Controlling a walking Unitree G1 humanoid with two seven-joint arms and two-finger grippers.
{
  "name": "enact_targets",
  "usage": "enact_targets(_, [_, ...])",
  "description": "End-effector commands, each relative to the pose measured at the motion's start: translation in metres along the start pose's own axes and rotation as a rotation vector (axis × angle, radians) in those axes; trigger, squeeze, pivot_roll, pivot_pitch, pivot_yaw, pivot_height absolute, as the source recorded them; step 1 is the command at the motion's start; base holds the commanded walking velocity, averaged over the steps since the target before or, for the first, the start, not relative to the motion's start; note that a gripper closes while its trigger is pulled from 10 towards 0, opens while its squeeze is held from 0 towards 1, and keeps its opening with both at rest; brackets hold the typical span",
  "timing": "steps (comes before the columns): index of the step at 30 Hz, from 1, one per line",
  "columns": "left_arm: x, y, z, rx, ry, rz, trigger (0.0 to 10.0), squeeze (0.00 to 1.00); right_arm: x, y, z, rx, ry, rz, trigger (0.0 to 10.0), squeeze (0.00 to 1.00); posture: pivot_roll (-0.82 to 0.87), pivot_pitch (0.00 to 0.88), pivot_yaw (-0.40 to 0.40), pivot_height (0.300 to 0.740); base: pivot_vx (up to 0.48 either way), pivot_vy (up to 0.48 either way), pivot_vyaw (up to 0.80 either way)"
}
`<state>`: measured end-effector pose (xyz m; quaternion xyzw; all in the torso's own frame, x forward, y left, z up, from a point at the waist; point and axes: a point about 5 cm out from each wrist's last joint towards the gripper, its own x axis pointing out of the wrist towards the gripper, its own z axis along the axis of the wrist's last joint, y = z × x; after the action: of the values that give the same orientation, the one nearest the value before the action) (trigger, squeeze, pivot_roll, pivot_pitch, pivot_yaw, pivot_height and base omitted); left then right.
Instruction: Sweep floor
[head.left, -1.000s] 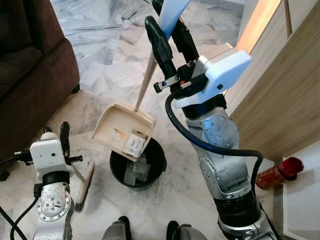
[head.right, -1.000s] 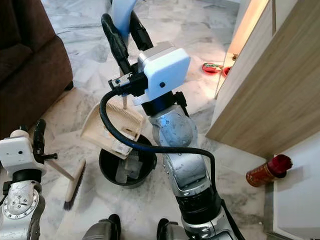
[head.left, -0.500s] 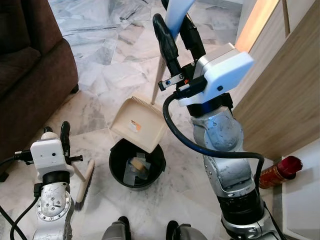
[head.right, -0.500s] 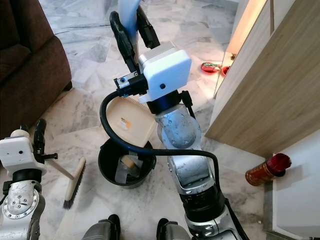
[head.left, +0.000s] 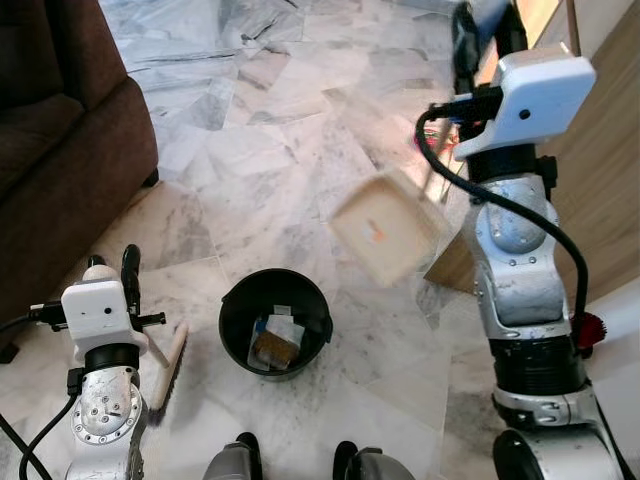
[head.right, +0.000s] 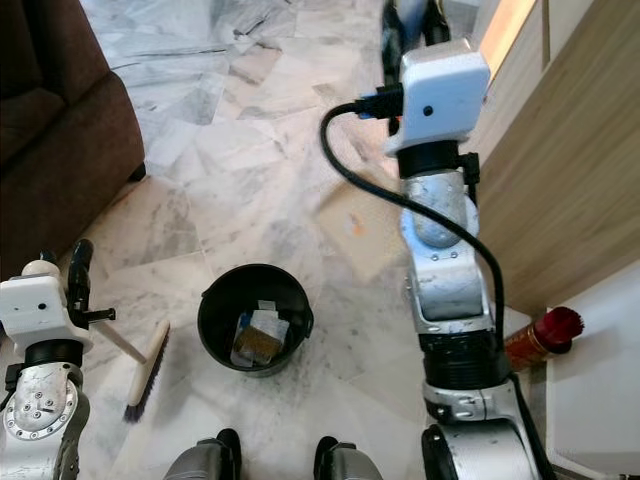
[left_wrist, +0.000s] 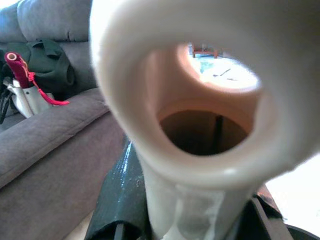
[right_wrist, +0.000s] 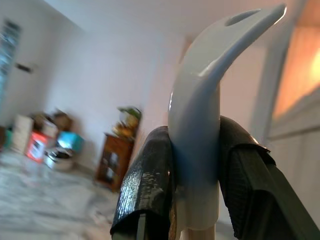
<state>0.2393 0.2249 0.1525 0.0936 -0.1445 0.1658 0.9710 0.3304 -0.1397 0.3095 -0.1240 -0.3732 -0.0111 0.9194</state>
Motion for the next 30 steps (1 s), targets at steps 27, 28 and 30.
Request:
enact_targets(27, [-0.018,0.001,-0.002,0.004,0.009,-0.025,10.0,0.0,-0.093,-0.014,-0.133,0.142,0.545,-0.19,10.0,0.0,0.07,0.23,-0.041,0.74,0.0,0.0,0.0])
enact_targets(28, [-0.019,0.001,-0.005,0.002,0.019,-0.022,10.0,0.0,-0.092,-0.013,-0.133,0.142,0.538,-0.179,10.0,0.0,0.07,0.233,-0.042,0.74,0.0,0.0,0.0])
enact_targets(30, [-0.021,0.001,-0.006,0.001,0.025,-0.021,10.0,0.0,-0.092,-0.013,-0.133,0.137,0.535,-0.174,10.0,0.0,0.07,0.234,-0.042,0.74,0.0,0.0,0.0])
